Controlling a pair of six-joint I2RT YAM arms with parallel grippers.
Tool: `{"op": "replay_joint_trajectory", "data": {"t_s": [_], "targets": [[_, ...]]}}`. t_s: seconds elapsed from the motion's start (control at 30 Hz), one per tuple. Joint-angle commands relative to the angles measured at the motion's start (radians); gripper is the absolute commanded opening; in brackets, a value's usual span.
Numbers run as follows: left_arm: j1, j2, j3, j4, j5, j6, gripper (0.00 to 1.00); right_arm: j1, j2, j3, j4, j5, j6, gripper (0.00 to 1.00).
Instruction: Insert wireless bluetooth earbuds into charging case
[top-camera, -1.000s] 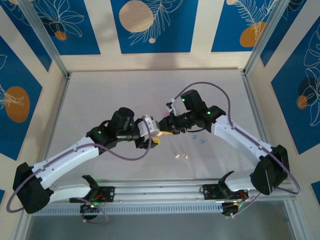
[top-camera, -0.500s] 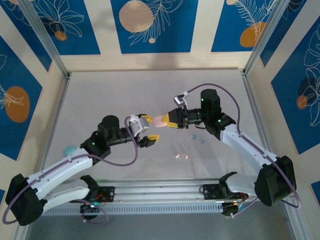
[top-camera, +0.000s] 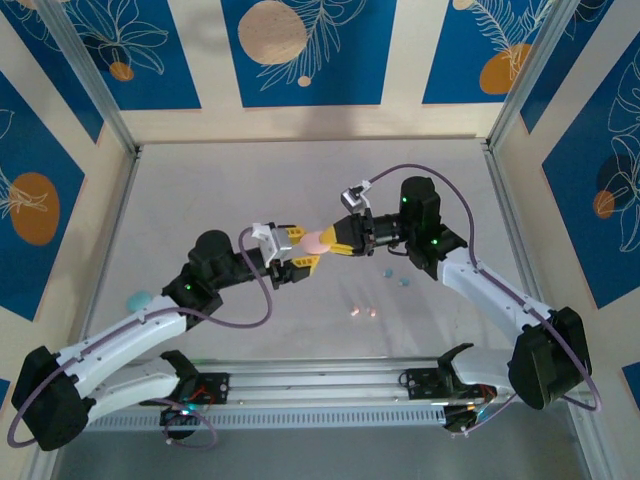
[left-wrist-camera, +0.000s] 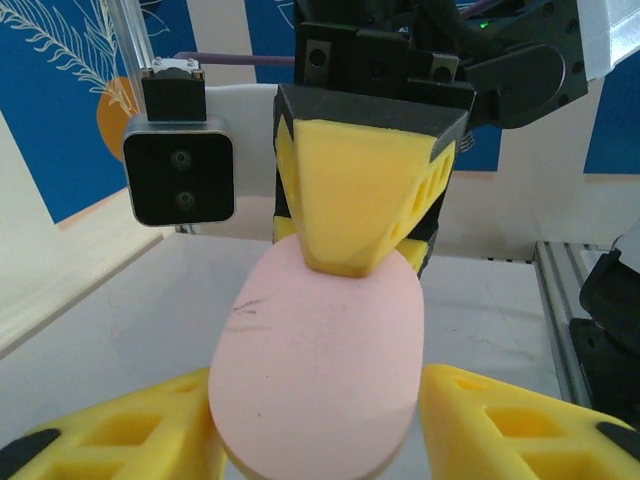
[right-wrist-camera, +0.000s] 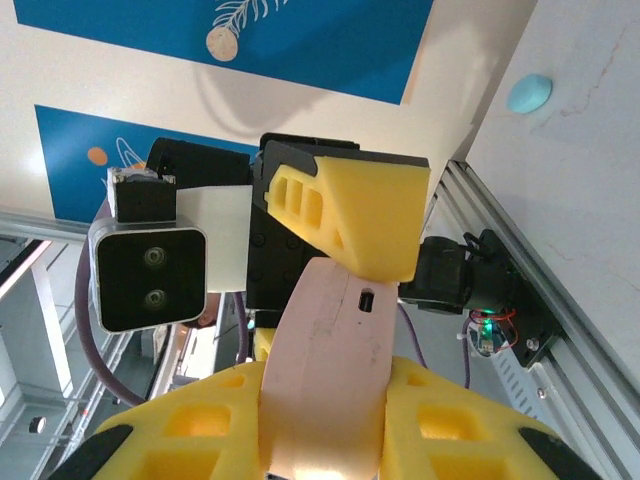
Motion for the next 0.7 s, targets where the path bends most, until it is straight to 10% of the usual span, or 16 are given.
{"op": "replay_joint_trajectory", "data": {"t_s": [0.0,0.33,0.67], "targets": [[0.003,0.004,0.03,0.039,0.052,-0.009,0.44,0.006,0.007,0.016,0.007,-0.011,0.003,0.18],[0.003,0.004,0.099,-0.139,0.05,0.06,0.16,0.012,-0.006,0.12,-0.43,0.116,-0.262,0.3],[0.003,0.007,0.194,-0.43,0.008,0.176,0.14,0.055,0.022,0.341,-0.892,0.351,-0.582,0.45]]}}
